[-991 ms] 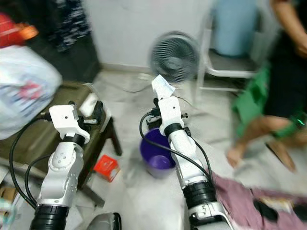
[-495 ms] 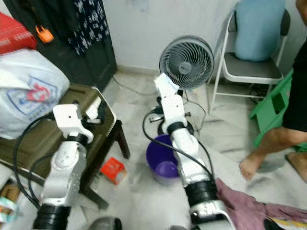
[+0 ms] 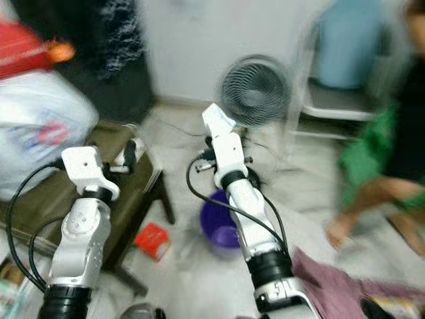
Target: Clean up the room
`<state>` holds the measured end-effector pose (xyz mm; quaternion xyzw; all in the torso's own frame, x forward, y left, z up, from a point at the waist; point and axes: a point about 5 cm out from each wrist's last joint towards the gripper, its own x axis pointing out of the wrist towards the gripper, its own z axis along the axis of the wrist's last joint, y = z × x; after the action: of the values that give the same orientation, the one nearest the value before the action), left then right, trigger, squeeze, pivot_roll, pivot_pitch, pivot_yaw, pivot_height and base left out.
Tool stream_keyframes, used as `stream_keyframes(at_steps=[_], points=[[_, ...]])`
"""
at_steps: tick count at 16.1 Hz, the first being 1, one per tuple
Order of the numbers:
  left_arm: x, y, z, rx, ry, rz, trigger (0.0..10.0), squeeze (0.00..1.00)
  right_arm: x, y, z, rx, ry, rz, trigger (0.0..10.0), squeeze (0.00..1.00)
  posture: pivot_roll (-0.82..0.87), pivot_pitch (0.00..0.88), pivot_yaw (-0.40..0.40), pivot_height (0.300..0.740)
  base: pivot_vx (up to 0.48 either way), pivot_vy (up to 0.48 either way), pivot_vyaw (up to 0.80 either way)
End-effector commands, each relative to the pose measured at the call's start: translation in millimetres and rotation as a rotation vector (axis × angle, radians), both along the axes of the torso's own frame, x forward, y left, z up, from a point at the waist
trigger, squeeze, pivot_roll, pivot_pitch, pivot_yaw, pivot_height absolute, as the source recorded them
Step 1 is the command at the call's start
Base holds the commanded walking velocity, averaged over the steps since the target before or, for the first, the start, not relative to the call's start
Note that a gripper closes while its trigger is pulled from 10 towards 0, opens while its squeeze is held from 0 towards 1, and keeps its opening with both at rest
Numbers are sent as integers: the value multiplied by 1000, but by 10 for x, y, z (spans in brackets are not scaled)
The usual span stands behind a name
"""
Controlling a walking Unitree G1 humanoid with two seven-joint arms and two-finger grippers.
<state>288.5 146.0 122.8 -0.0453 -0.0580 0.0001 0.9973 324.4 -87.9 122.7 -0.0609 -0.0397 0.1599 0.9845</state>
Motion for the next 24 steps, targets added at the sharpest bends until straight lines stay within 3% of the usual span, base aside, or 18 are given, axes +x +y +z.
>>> stream_keyframes(at_steps=[1,11,19,24], points=[[12,-42,30,-4,-12,-20,10000,0,23,-29,16,2,4,-9,10000,0,2,46,23,740,326,0,0],[20,-46,32,1,-15,-26,10000,0,30,-17,18,-5,-1,-4,10000,0,3,43,24,740,351,0,0],[19,10,33,-9,-16,17,10000,0,37,11,15,-19,-10,6,10000,0,14,35,23,740,0,0,0],[24,12,27,-1,-7,5,10000,0,36,29,14,-24,-13,9,10000,0,16,31,23,740,0,0,800]])
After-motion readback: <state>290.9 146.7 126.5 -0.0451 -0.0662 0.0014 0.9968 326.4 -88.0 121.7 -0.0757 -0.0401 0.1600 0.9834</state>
